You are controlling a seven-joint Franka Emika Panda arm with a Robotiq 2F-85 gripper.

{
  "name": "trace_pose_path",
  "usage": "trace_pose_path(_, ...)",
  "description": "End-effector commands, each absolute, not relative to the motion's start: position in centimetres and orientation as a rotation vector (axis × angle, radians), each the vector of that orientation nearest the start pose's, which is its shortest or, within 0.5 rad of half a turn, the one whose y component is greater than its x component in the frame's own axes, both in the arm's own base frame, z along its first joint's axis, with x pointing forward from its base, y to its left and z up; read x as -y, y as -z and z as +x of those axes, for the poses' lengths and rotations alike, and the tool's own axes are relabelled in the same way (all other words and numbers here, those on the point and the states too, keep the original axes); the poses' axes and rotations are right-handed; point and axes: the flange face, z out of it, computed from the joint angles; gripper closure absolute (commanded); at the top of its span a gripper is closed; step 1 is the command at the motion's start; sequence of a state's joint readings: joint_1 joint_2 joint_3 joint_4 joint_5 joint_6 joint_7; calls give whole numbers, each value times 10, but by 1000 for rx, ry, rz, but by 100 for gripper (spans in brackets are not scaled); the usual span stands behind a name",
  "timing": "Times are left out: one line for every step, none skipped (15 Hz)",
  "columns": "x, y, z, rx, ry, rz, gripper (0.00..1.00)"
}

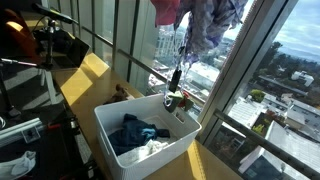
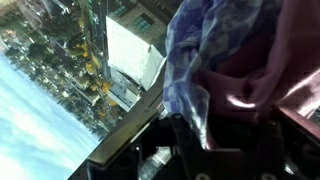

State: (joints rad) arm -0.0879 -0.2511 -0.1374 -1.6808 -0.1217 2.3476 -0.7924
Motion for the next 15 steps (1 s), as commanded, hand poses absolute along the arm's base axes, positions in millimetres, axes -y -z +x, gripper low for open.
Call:
trace_pose_path(132, -812, 473, -723, -1000, 2315, 100)
trace_pose_path(133, -813, 469, -719, -1001, 2313, 100)
trace_pose_path(134, -813, 466, -716, -1002, 2314, 100)
trace_pose_path(134, -810, 463, -715, -1001, 2318, 100)
trace_pose_path(133, -802, 463, -717, -994, 2329, 100)
trace_pose_path(132, -792, 464, -722, -985, 2344, 100)
trace_pose_path(130, -778, 467, -729, -967, 2361, 100)
trace_pose_path(127, -755, 473, -746, -936, 2389, 100)
trace_pose_path(125, -736, 476, -759, -907, 2410, 100)
trace_pose_path(123, -712, 481, -777, -870, 2436, 100)
trace_pose_path(122, -686, 486, -792, -831, 2463, 100)
trace_pose_path(119, -659, 490, -809, -793, 2493, 100)
trace_pose_path(116, -632, 494, -827, -752, 2526, 100)
trace_pose_path(111, -607, 497, -842, -720, 2551, 100)
trace_pose_path(107, -582, 500, -855, -686, 2577, 100)
